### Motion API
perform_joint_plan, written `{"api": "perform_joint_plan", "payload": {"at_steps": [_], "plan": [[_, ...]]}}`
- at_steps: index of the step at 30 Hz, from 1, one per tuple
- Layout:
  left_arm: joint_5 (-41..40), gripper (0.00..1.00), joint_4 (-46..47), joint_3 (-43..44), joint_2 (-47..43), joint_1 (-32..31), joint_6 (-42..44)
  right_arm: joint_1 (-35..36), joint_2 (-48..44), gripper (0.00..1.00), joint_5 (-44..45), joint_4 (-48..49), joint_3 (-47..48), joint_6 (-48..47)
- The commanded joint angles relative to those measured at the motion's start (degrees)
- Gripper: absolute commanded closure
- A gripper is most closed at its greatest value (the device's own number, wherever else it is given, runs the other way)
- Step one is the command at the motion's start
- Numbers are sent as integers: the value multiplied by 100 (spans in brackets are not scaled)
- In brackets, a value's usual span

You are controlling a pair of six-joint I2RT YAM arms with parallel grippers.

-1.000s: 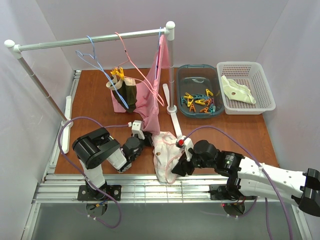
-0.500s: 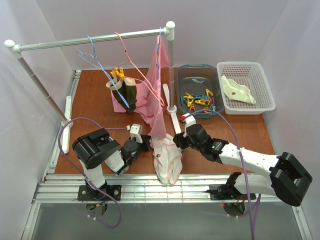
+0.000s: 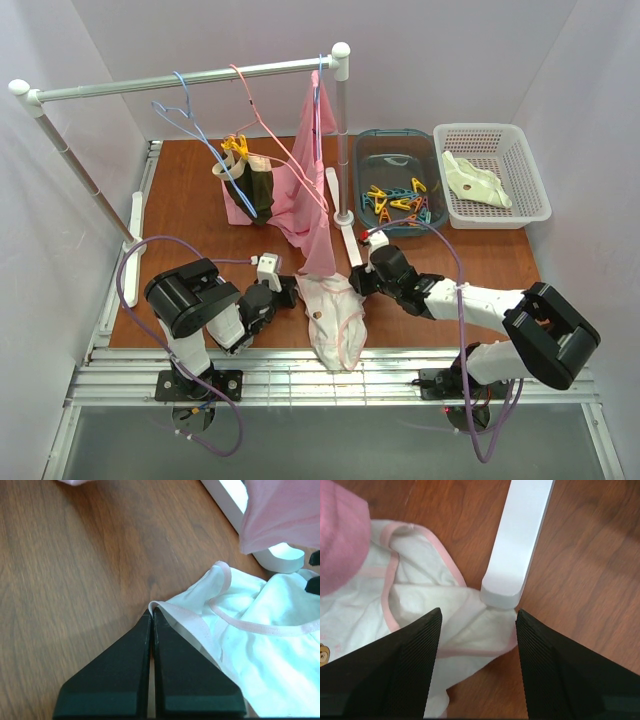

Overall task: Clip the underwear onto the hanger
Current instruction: Flatten out the underwear at the center of the board.

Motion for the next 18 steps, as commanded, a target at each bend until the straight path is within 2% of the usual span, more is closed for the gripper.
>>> {"api": "perform_joint_plan", "payload": {"at_steps": [1,4,6,8,9,11,14,18], "plan": [[-69,100,1467,-133,-204,23,30,120,-133,47,-84,213,-239,278],[-78,100,1432,-177,-300,23,56,261,-309,48,-14,90,-493,488],[-95,100,1449,-230,-336,23,65,313,-319,54,-66,46,-591,569],[-104,100,1467,-282,-397,23,73,418,-275,64,-119,2,-732,717],[-104,100,1493,-309,-424,23,91,471,-240,73,-119,-33,-767,771],[-122,100,1467,-344,-494,23,117,716,-274,82,12,-269,-793,954],[-96,100,1379,-362,-556,23,144,1190,-467,83,433,-839,-654,1157],[-78,100,1423,-405,-582,23,153,1386,-827,79,742,-1324,-346,1167]]}}
